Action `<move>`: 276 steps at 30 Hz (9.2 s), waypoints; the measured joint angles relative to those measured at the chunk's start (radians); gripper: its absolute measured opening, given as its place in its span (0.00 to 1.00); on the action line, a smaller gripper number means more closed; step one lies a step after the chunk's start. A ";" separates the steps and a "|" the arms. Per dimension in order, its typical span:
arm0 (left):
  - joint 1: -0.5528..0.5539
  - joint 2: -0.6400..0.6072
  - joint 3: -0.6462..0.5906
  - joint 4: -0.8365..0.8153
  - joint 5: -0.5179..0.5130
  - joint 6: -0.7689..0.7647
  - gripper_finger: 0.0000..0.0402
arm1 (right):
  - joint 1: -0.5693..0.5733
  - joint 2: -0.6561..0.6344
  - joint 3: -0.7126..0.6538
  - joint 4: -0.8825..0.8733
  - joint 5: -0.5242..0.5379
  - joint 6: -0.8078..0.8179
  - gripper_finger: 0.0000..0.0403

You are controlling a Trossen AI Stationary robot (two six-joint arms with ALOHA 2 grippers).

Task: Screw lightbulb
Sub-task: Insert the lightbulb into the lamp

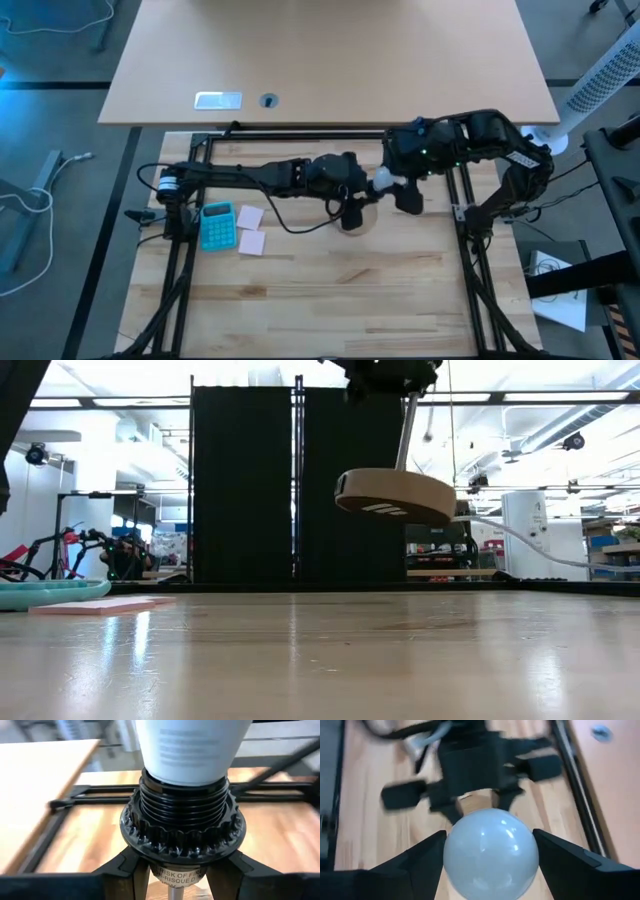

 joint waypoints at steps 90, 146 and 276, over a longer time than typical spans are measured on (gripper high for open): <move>0.002 0.021 0.007 -0.069 0.147 0.132 0.36 | 0.113 0.032 -0.080 -0.009 0.028 0.009 0.70; -0.054 -0.125 -0.679 0.670 -0.253 -0.129 0.39 | -0.055 -0.235 -0.276 -0.005 0.108 0.486 0.87; -0.025 0.005 -0.432 0.602 -0.209 -0.075 0.43 | -0.127 0.081 -0.211 -0.008 -0.036 0.457 0.89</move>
